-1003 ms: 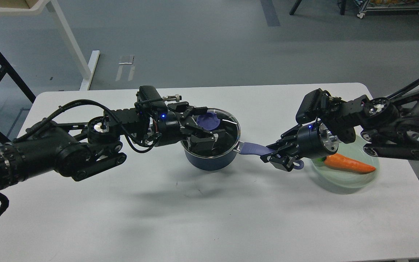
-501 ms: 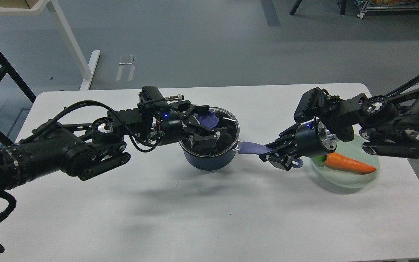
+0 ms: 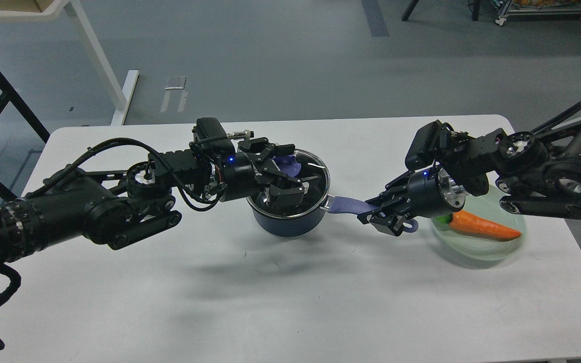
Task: Open pot lid
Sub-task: 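Close the left gripper on the blue knob of the glass lid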
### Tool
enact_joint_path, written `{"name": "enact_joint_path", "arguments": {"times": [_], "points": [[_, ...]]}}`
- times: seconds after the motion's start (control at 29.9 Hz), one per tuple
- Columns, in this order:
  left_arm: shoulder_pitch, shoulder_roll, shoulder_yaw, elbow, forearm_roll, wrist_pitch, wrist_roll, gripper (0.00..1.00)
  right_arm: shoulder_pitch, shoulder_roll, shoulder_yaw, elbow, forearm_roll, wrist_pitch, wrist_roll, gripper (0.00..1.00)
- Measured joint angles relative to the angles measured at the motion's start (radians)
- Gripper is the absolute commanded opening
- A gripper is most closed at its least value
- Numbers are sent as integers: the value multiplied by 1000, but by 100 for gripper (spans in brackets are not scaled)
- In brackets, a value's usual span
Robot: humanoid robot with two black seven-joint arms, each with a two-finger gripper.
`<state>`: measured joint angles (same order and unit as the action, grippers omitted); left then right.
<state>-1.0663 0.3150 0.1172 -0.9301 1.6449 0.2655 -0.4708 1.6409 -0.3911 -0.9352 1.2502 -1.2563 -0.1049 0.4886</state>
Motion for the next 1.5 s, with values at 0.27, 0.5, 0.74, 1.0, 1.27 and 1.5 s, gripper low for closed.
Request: {"name": "enact_joint_path", "arguments": {"times": [0.27,0.5,0.74,1.0,1.27,1.5], "points": [[1,2,2,27,7,4,5,99,-2,1,-1,0,0,1,0,24],[7,-4,5,65,12,5,6,99,-8,15,-1,0,-1,1,0,24],[15,-9,35,80,15,14,6,99,-3,16,-1,0,-2,1,0,24],[12,-5,105,88,15,67,-2,69,-3,18,-1,-3,-2,1,0,24],[5,-3,105,92,6,69,-6,55,-4,17,-1,-3,-2,1,0,24],[3,3,101,82,4,69,-12,41,-6,18,0,-4,-2,1,0,24]]}}
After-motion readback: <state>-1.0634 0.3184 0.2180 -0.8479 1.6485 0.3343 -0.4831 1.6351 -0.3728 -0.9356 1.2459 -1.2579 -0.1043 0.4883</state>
